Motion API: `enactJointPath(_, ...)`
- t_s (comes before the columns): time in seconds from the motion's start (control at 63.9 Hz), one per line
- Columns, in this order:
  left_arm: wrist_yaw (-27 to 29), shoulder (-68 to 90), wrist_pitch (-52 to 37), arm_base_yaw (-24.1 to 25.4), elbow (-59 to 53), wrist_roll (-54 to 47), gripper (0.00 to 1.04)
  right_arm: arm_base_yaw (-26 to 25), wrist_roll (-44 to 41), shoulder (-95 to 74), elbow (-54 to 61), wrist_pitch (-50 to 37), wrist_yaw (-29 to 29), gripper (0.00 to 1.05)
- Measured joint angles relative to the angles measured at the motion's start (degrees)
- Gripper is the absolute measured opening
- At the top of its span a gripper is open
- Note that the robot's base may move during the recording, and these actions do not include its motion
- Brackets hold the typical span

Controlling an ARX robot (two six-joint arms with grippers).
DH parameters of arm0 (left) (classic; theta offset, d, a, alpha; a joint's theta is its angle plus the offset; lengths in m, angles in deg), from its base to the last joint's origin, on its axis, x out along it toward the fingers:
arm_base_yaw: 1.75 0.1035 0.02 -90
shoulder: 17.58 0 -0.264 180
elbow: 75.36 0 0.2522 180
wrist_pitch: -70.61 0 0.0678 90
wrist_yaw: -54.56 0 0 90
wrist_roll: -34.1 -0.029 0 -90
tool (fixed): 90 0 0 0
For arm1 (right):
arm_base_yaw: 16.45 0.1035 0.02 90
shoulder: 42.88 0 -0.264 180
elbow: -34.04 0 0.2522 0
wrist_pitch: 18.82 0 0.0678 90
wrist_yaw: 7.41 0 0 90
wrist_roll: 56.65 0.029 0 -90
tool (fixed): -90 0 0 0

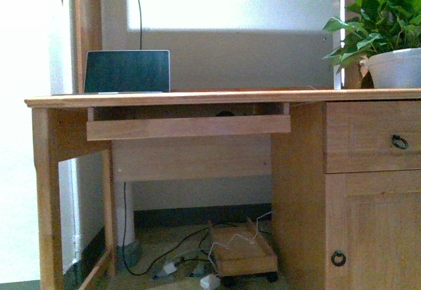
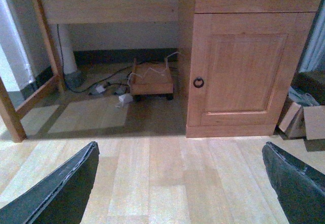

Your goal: Place mouse

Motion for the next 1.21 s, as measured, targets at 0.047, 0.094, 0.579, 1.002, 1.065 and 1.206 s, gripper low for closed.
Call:
enactJointPath(0.047, 0.0, 0.0, 0.0, 0.0, 0.0, 0.0, 0.97, 0.0, 0.0, 0.0, 0.0, 0.0, 0.0, 0.97)
enactJointPath(0.094, 0.0, 0.0, 0.0, 0.0, 0.0, 0.0, 0.97, 0.0, 0.0, 0.0, 0.0, 0.0, 0.0, 0.97)
enactJointPath(0.579, 0.0, 0.0, 0.0, 0.0, 0.0, 0.0, 0.97, 0.0, 0.0, 0.0, 0.0, 0.0, 0.0, 0.97)
enactJointPath(1.002, 0.0, 0.0, 0.0, 0.0, 0.0, 0.0, 0.97, 0.0, 0.0, 0.0, 0.0, 0.0, 0.0, 0.97)
enactJointPath(1.065, 0.0, 0.0, 0.0, 0.0, 0.0, 0.0, 0.97, 0.0, 0.0, 0.0, 0.0, 0.0, 0.0, 0.97)
enactJointPath(1.206, 0.0, 0.0, 0.0, 0.0, 0.0, 0.0, 0.97, 0.0, 0.0, 0.0, 0.0, 0.0, 0.0, 0.97)
